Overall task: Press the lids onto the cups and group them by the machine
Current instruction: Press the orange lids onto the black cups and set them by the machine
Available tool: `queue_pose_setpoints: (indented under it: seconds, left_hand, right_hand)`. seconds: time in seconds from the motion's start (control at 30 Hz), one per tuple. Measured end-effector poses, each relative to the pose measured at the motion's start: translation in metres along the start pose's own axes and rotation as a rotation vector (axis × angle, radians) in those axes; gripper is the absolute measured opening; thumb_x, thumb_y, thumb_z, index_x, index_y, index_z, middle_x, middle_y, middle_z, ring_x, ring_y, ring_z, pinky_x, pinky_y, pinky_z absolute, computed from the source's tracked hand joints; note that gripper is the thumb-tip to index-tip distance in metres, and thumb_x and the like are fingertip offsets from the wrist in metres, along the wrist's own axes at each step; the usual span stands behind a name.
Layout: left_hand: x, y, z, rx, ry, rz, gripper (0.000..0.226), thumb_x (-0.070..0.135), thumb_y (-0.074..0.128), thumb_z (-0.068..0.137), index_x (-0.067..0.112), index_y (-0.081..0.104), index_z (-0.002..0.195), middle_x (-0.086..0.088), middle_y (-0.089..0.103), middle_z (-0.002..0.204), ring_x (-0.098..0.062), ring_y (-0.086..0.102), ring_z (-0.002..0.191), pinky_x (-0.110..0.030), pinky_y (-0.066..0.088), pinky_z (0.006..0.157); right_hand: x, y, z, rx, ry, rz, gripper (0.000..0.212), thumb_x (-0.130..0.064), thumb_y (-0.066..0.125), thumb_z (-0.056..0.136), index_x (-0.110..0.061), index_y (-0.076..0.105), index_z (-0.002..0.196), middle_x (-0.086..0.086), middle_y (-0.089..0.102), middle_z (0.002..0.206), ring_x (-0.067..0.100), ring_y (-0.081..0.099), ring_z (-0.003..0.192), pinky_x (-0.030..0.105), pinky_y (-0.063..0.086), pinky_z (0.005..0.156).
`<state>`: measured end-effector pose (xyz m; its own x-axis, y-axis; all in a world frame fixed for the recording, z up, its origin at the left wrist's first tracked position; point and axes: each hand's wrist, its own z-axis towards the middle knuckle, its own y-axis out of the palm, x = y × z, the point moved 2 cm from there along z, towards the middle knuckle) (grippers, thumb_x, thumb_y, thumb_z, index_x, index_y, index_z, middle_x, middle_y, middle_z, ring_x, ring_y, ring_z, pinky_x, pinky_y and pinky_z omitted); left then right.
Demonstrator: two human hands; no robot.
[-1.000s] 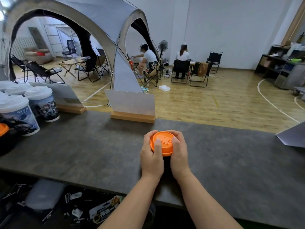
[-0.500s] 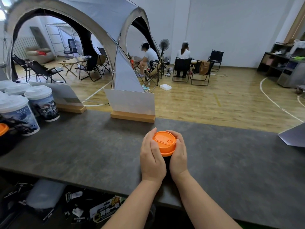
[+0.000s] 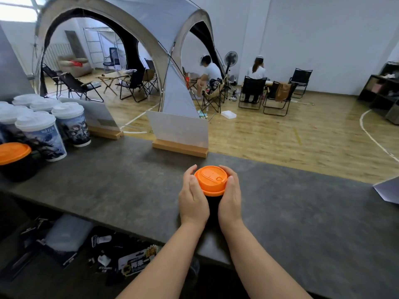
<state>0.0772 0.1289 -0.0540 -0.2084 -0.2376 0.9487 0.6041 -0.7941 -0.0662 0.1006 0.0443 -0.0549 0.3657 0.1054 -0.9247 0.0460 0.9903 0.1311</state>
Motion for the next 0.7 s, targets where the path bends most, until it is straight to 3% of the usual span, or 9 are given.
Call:
queue_pose_setpoints:
  seconds: [0.07, 0.17, 0.37, 0.47, 0.6, 0.7]
  left_hand:
    - [-0.0015, 0.0003, 0.0021, 0.005, -0.015, -0.021, 0.056, 0.045, 0.019, 0.094, 0.022, 0.060, 0.125, 0.007, 0.064, 0.110, -0.008, 0.060, 0.105, -0.005, 0.040, 0.081]
    - [-0.0027, 0.0009, 0.0013, 0.009, -0.012, -0.021, 0.052, 0.043, 0.022, 0.095, 0.021, 0.063, 0.119, 0.007, 0.065, 0.108, -0.007, 0.061, 0.102, -0.002, 0.041, 0.081]
    - [-0.0033, 0.0011, 0.0005, 0.055, -0.018, -0.010, 0.048, 0.043, 0.023, 0.094, 0.026, 0.063, 0.113, 0.008, 0.066, 0.106, -0.009, 0.061, 0.103, -0.015, 0.044, 0.087]
    - [-0.0029, 0.0006, -0.0001, 0.045, -0.020, -0.038, 0.043, 0.040, 0.023, 0.094, 0.027, 0.061, 0.111, 0.009, 0.065, 0.102, -0.006, 0.060, 0.099, -0.008, 0.044, 0.083]
    - [-0.0037, 0.0027, 0.0004, 0.004, -0.049, -0.057, 0.049, 0.043, 0.022, 0.094, 0.024, 0.061, 0.117, 0.008, 0.064, 0.106, -0.008, 0.060, 0.103, -0.004, 0.040, 0.081]
    - [-0.0040, -0.0004, -0.0004, -0.019, -0.083, -0.081, 0.054, 0.045, 0.022, 0.097, 0.020, 0.058, 0.129, 0.004, 0.063, 0.116, -0.010, 0.058, 0.109, -0.014, 0.041, 0.086]
  right_hand:
    - [0.0019, -0.0007, 0.0012, 0.001, 0.018, 0.006, 0.040, -0.031, 0.025, 0.104, -0.015, 0.058, 0.120, -0.004, 0.063, 0.111, -0.005, 0.060, 0.097, 0.008, 0.044, 0.080]
    - [0.0047, -0.0025, 0.0018, -0.009, 0.037, 0.012, 0.041, -0.034, 0.024, 0.105, -0.019, 0.058, 0.122, -0.007, 0.062, 0.114, -0.005, 0.059, 0.100, 0.008, 0.045, 0.083]
    - [0.0031, -0.0027, 0.0029, -0.038, 0.017, 0.033, 0.045, -0.037, 0.023, 0.099, -0.018, 0.057, 0.123, -0.010, 0.061, 0.113, -0.008, 0.057, 0.099, 0.007, 0.042, 0.086]
    - [0.0027, -0.0037, 0.0037, -0.038, 0.022, 0.029, 0.044, -0.036, 0.025, 0.098, -0.016, 0.058, 0.121, -0.008, 0.062, 0.112, -0.009, 0.058, 0.098, 0.006, 0.042, 0.084]
    - [0.0030, -0.0012, 0.0026, 0.021, 0.046, -0.005, 0.038, -0.029, 0.026, 0.103, -0.016, 0.058, 0.119, -0.007, 0.062, 0.110, -0.013, 0.057, 0.094, 0.003, 0.042, 0.079]
    - [0.0012, 0.0052, -0.0011, 0.076, 0.061, -0.052, 0.036, -0.024, 0.024, 0.107, -0.019, 0.058, 0.119, -0.010, 0.061, 0.110, -0.014, 0.057, 0.093, 0.004, 0.042, 0.080]
